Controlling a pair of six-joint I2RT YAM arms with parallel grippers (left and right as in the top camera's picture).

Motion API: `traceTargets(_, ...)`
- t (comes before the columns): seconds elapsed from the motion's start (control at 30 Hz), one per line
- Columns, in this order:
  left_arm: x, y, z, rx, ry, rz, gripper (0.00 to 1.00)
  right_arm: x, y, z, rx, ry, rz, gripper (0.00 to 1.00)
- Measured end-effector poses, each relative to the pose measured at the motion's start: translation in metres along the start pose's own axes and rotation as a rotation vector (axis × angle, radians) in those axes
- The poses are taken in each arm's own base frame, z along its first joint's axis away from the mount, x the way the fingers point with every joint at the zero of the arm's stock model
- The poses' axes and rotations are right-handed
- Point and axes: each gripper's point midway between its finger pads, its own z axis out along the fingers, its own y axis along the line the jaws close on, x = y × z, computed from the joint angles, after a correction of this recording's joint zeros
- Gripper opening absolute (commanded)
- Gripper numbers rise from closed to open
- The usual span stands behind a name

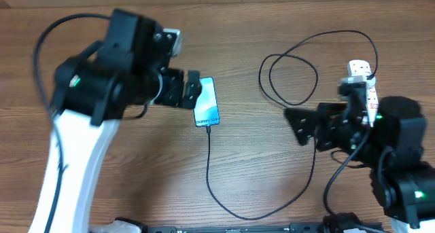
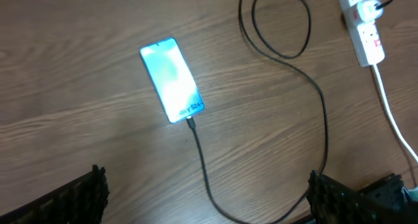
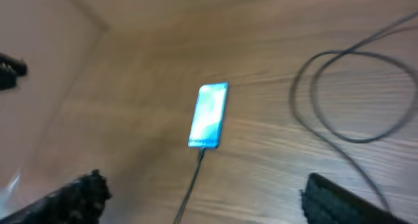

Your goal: Plug charger to phone and switch on socket

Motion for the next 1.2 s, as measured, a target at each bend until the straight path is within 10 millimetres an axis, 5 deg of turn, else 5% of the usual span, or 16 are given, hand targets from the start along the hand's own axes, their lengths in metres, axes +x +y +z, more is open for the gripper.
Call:
traceTargets(0.27,0.056,0.006,-0.049,-0.005,-0.182,0.031,1.0,0.023,0.024,0.025,-0.001,0.105,-0.132,1.0)
traceTargets(0.6,0.129,0.024,-0.046,-0.004,-0.299,0.01,1.0,0.037,0.009,0.063,0.079,0.218,-0.138,1.0)
traceTargets(0.87,0.15,0.035,-0.033,-0.042,-0.226,-0.028,1.0,0.055,-0.007,0.09,0.126,0.331,-0.112,1.0)
traceTargets(1.2,0.151,0.036,-0.033,-0.049,-0.22,-0.029,1.0,0.064,-0.014,0.102,0.143,0.382,-0.101,1.0)
